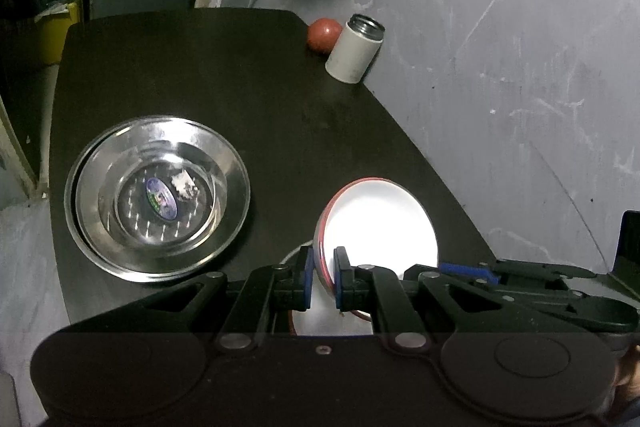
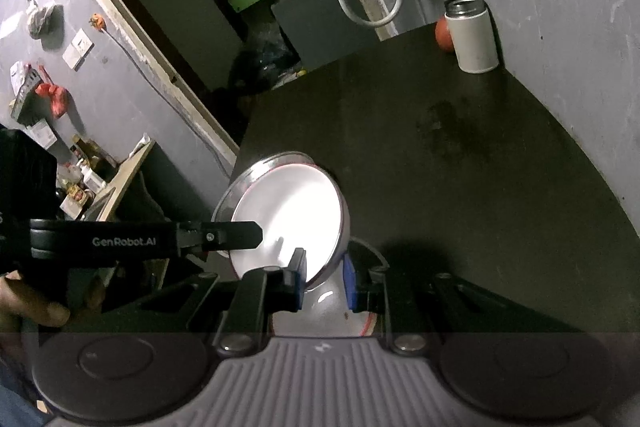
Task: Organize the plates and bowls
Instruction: 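Lower the white bowl into the nested white bowl with both grippers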
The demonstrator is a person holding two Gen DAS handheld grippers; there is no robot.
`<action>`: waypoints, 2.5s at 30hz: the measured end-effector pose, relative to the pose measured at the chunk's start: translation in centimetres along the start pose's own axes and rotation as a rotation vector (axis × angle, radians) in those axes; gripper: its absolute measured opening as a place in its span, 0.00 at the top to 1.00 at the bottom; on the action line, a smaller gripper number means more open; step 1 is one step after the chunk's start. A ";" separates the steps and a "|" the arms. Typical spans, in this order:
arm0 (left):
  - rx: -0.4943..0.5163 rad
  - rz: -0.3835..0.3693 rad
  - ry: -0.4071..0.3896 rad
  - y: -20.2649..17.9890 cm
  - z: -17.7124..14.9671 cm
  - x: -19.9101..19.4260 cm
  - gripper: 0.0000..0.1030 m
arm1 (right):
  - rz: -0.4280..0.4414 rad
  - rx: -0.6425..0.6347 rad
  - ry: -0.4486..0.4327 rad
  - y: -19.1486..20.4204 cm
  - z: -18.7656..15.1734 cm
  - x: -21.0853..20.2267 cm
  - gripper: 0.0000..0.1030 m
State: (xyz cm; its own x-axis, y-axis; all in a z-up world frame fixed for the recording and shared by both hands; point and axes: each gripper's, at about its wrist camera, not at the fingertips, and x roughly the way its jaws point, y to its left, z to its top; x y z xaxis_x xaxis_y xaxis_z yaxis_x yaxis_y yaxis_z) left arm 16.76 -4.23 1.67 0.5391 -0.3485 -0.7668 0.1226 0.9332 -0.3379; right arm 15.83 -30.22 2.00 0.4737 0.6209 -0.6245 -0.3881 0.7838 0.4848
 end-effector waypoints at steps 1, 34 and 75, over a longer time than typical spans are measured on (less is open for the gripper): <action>-0.002 0.001 0.005 0.0 -0.1 0.1 0.90 | -0.001 -0.001 0.004 0.0 0.0 0.1 0.79; -0.053 0.057 0.148 0.2 -1.7 2.2 0.88 | -0.022 -0.019 0.165 -0.4 -0.9 1.7 0.79; -0.063 0.075 0.200 0.4 -1.5 3.0 0.87 | -0.044 -0.108 0.224 0.4 -0.3 2.4 0.71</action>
State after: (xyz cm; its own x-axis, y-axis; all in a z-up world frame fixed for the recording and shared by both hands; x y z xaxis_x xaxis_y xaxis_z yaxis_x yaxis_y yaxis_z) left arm 17.12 -5.03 -1.58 0.3680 -0.2943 -0.8820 0.0327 0.9521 -0.3041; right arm 16.56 -28.45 0.47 0.3097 0.5584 -0.7696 -0.4590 0.7966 0.3933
